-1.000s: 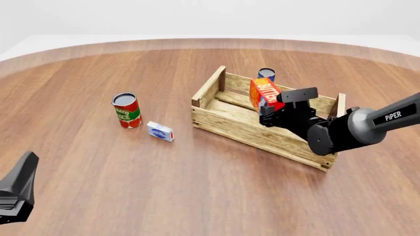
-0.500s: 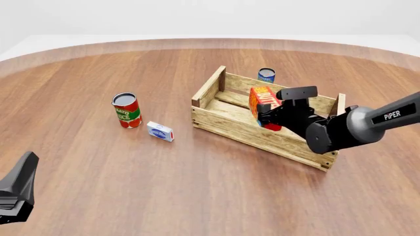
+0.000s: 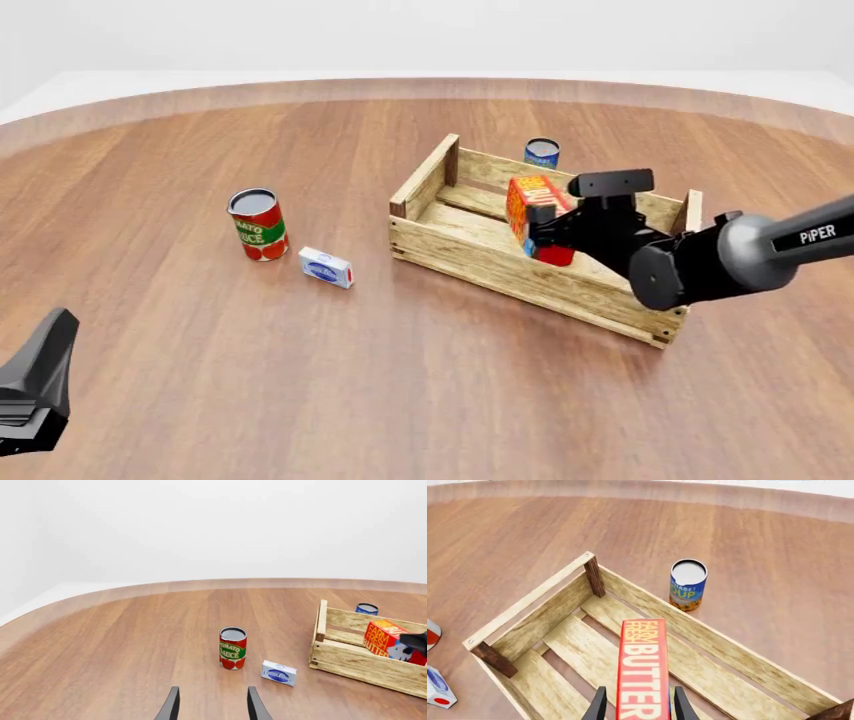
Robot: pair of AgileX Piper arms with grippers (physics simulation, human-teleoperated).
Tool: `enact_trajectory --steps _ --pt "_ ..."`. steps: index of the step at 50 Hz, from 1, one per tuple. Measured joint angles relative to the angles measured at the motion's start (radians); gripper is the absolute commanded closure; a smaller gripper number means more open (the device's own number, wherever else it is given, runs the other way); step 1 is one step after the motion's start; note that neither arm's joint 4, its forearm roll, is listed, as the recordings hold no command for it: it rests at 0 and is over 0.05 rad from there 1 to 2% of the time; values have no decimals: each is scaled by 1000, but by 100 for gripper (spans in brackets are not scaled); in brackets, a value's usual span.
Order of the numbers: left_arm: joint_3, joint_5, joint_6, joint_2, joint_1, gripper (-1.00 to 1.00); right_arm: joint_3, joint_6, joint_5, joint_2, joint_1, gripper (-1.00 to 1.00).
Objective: Pick up the butter and put it in the tray.
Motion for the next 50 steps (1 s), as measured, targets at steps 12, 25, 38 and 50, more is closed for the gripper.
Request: enact_trajectory --steps 12,25,38,50 --pt "0 0 0 0 0 -100 16 -6 4 -27 -8 -100" --pt "0 0 0 0 0 -100 40 -9 6 -61 -11 -100" --pt "0 0 0 0 0 -100 73 -12 9 -105 -11 -100" --pt "0 0 0 0 0 -100 116 -16 12 -163 -12 -100"
